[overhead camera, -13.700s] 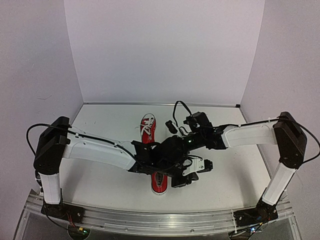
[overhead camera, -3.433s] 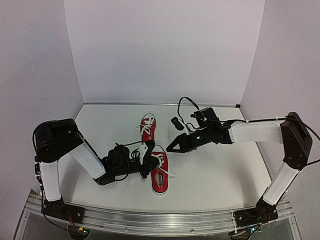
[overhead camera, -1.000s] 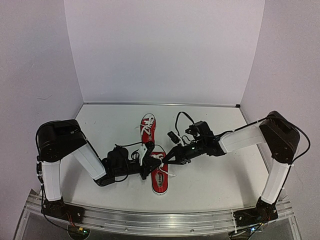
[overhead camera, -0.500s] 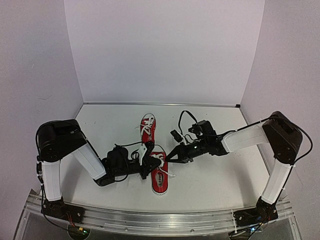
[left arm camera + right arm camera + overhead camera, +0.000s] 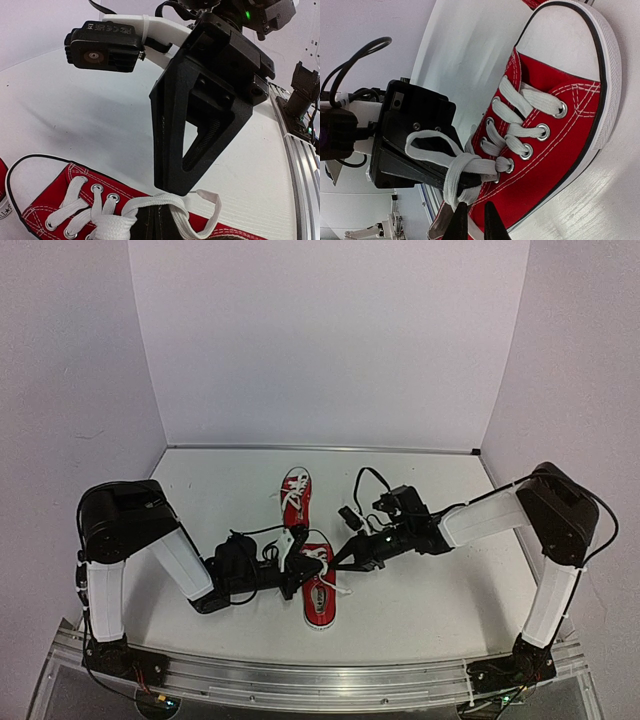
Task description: Tie the shoes
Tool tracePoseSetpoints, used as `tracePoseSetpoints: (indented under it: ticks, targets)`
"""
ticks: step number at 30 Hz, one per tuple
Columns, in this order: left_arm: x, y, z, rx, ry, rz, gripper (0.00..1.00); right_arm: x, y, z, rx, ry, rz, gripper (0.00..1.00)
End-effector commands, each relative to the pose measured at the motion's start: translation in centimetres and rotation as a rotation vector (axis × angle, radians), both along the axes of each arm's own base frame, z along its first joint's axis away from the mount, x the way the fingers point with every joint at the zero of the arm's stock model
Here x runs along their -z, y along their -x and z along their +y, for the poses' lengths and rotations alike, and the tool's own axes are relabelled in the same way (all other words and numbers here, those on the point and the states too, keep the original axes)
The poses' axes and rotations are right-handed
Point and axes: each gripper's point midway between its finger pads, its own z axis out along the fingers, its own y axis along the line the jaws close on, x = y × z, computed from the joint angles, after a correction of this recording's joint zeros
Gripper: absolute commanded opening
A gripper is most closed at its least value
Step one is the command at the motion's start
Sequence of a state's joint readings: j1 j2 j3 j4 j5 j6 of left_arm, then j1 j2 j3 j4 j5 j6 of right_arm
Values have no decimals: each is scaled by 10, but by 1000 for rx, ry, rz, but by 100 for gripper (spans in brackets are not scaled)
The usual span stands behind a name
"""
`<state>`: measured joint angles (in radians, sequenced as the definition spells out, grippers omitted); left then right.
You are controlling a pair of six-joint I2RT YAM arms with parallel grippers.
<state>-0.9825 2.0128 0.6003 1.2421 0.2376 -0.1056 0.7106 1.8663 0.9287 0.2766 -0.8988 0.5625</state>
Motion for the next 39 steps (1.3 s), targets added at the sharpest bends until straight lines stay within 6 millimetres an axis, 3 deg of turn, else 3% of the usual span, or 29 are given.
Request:
tracePoseSetpoints:
  ticks: [1, 21, 39]
  targets:
    - [-15, -2, -4, 12, 57, -28, 0, -3, -3, 8, -9, -22, -18, 10]
    - [-12, -1, -3, 19, 60, -22, 0, -22, 4, 20, -42, -69, -40, 16]
    - [-14, 6, -7, 66, 76, -18, 0, -20, 3, 24, -45, -84, -34, 18]
